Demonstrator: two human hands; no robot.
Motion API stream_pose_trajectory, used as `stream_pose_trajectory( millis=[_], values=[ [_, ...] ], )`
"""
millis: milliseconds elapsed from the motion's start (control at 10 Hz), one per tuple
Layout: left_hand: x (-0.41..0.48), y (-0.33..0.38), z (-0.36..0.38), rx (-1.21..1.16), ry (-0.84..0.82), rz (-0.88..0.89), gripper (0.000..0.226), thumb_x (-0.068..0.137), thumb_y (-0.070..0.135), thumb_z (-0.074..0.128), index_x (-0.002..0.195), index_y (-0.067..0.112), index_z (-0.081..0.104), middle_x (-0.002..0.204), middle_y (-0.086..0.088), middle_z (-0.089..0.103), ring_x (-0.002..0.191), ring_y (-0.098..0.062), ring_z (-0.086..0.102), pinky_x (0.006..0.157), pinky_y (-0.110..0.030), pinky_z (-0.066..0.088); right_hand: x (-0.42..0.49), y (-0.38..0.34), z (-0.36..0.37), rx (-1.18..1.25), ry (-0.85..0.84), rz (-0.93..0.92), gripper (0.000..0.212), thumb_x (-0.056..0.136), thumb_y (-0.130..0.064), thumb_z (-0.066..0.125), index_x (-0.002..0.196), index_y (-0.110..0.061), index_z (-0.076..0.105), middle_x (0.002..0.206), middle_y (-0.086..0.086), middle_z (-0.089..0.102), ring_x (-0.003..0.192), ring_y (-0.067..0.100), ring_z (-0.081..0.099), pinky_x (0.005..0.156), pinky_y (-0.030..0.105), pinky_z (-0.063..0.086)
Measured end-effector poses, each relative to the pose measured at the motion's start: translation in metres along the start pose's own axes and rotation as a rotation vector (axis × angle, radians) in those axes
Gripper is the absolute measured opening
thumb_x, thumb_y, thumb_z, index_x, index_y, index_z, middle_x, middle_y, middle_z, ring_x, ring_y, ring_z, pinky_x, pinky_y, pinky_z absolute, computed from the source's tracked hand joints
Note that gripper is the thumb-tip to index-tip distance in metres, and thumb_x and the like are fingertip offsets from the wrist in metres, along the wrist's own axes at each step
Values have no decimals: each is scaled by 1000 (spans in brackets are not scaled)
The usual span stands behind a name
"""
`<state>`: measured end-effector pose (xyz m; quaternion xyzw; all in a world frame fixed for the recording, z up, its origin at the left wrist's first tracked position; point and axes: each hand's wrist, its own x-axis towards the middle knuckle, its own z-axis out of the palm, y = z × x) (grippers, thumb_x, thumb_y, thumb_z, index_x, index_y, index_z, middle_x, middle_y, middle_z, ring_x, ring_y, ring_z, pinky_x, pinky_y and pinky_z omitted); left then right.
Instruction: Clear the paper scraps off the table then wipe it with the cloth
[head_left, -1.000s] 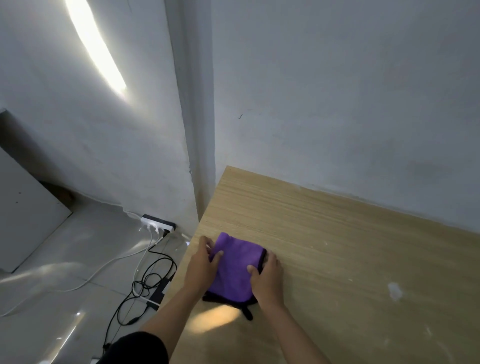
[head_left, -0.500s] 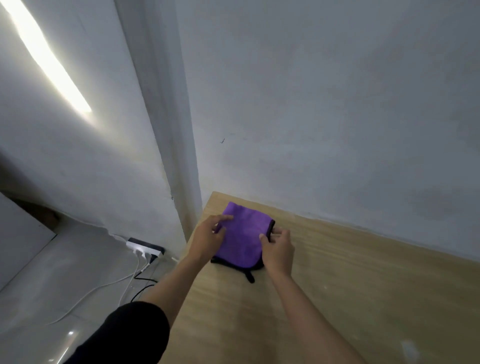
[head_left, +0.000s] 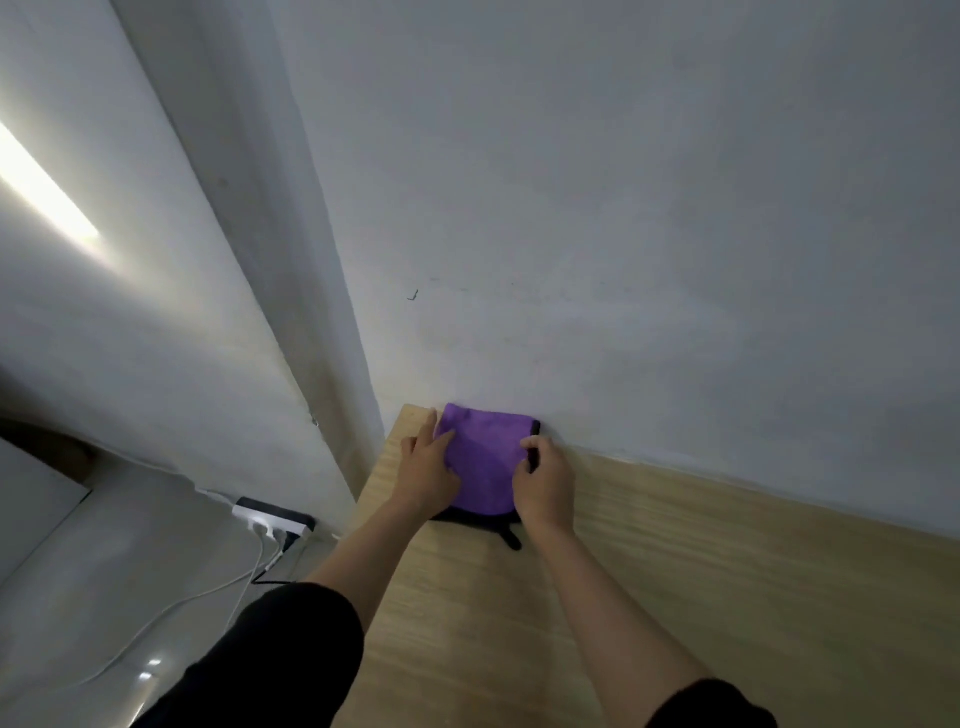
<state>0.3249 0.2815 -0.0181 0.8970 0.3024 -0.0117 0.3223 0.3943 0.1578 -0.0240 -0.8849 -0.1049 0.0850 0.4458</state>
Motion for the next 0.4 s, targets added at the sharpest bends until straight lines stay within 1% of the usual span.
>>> stream_pose_trajectory(
  millis=[100,200,300,400],
  values=[
    [-3,-6,7,34,-1,-17,59,86,12,42,142,20,27,156,5,12,141,-21,16,115,-44,15,0,6,1,-198,-98,-49,36,91,-11,47,126,-11,53,131,11,41,122,25,41,99,33,38],
    [-3,-6,6,97,-40,-16,59,89,13,38,144,22,21,157,5,10,142,-16,15,116,-44,11,-4,12,3,-337,-125,-74,41,94,-19,42,134,-13,46,135,13,36,125,26,33,101,34,37],
    [-11,-4,-2,98,-8,29,58,90,9,38,144,24,22,157,2,10,144,-16,9,118,-44,12,-13,7,-2,-316,-145,-58,43,93,-14,41,135,-15,44,138,14,32,129,28,29,104,36,35],
    [-23,-6,-10,82,95,119,61,85,1,50,137,29,37,153,-2,25,139,-22,26,114,-43,27,-25,6,-12,-263,-69,-100,43,87,-1,42,126,-15,54,132,10,37,126,25,32,100,36,41]
  ],
)
